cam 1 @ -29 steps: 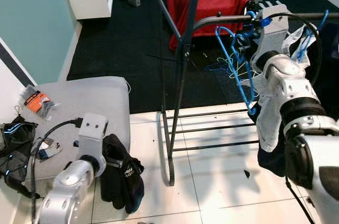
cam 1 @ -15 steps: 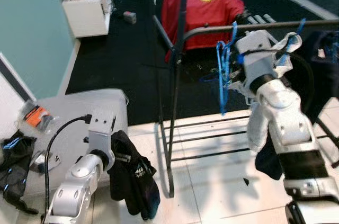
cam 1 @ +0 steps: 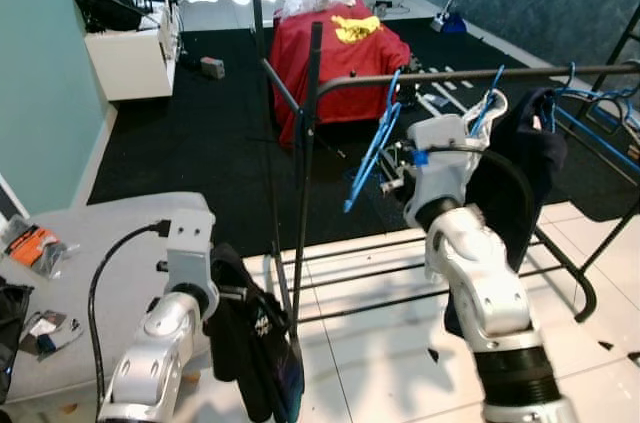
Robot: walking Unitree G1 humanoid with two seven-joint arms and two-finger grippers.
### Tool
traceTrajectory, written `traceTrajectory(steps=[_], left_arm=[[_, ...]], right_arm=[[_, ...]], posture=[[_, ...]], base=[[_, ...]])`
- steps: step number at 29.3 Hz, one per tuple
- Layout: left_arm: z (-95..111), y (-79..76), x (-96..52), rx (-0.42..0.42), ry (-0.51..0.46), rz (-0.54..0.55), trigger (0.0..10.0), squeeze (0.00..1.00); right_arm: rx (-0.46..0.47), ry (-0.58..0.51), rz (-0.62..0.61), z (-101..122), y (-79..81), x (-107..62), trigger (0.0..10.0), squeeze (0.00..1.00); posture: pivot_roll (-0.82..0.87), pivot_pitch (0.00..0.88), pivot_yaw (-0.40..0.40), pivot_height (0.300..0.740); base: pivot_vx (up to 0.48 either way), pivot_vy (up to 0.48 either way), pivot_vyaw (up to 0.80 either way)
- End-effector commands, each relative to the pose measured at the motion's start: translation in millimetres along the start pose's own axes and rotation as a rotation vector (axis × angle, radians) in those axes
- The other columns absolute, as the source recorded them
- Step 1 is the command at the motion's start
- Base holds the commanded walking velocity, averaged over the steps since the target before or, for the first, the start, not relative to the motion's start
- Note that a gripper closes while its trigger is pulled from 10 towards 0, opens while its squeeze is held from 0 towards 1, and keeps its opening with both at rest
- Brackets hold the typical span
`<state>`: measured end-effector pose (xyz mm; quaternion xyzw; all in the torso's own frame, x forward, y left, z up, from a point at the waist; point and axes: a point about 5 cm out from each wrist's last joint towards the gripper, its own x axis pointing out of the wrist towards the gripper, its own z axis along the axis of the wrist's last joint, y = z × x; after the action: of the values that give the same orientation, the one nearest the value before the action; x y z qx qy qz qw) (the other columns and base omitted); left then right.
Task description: Hang hanger
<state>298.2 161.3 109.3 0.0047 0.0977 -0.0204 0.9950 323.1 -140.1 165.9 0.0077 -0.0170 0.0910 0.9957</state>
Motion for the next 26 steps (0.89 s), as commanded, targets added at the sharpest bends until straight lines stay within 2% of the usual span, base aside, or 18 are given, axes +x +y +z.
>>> traceTrajectory(steps=[1, 2, 3, 4, 8, 10, 13, 16, 18, 23, 24, 26], left_arm=[[-1.0, -1.8, 2.6, -0.003, 0.009, 0.005, 10.0, 0.00], [-0.1, -2.7, 3.3, 0.013, 0.005, 0.005, 10.0, 0.00], [-0.1, -2.7, 3.3, 0.013, 0.005, 0.005, 10.0, 0.00], [-0.5, -2.6, 3.0, 0.032, 0.004, 0.014, 10.0, 0.00], [-0.5, -2.6, 3.0, 0.032, 0.004, 0.014, 10.0, 0.00], [-2.1, -1.4, -1.0, 0.030, -0.003, 0.032, 10.0, 0.00], [-6.7, -3.4, -3.0, 0.020, 0.001, 0.014, 10.0, 0.00], [-13.6, -8.4, -4.5, 0.049, 0.019, -0.024, 10.0, 0.00], [-15.4, -9.3, -5.0, 0.055, 0.023, -0.028, 10.0, 0.00], [-17.8, -4.5, -3.5, 0.041, 0.033, -0.001, 10.0, 0.00], [-17.5, -3.8, -2.3, 0.044, 0.030, 0.002, 10.0, 0.00], [-16.9, -3.7, -1.8, 0.045, 0.025, 0.007, 10.0, 0.00]], right_arm=[[0.074, 0.020, -0.012, -10.1, -4.3, -1.3, 10.0, 0.00], [0.121, 0.058, 0.012, -22.7, -1.3, -3.8, 10.0, 0.00], [0.121, 0.058, 0.012, -22.7, -1.3, -3.8, 10.0, 0.00], [0.154, 0.113, 0.044, -38.1, 3.2, -6.1, 10.0, 0.00], [0.154, 0.113, 0.044, -38.1, 3.2, -6.1, 10.0, 0.00], [0.143, 0.168, 0.105, -55.4, 14.2, -8.3, 10.0, 0.00], [0.103, 0.177, 0.126, -59.3, 19.7, -7.6, 10.0, 0.00], [0.058, 0.195, 0.131, -64.5, 19.4, -9.5, 10.0, 0.00], [0.059, 0.199, 0.131, -67.1, 18.0, -11.4, 10.0, 0.00], [0.079, 0.213, 0.128, -74.8, 12.7, -18.3, 10.0, 0.00], [0.127, 0.238, 0.153, -79.5, 14.6, -21.3, 10.0, 0.00], [0.149, 0.249, 0.177, -83.9, 16.4, -24.0, 10.0, 0.00]], posture=[[-0.06, 0.000, -0.041, 0.740], [-0.03, 0.000, -0.064, 0.740], [-0.03, 0.000, -0.064, 0.740], [0.00, 0.000, -0.085, 0.740], [0.00, 0.000, -0.085, 0.740], [-0.03, 0.003, -0.051, 0.740], [-0.05, 0.010, -0.039, 0.740], [-0.05, 0.004, -0.035, 0.740], [-0.04, 0.000, -0.034, 0.740], [-0.03, 0.000, -0.038, 0.740], [-0.03, 0.000, -0.043, 0.740], [-0.01, 0.000, -0.049, 0.740]], base=[[0.000, 0.000, 0.00], [0.000, 0.000, 0.00], [0.000, 0.000, 0.00], [0.000, 0.000, 0.00], [0.000, 0.000, 0.00], [0.000, 0.000, 0.00], [0.000, 0.000, 0.00], [0.000, 0.000, 0.00], [0.000, 0.000, 0.00], [0.000, 0.000, 0.00], [0.000, 0.000, 0.00], [0.000, 0.000, -0.22]])
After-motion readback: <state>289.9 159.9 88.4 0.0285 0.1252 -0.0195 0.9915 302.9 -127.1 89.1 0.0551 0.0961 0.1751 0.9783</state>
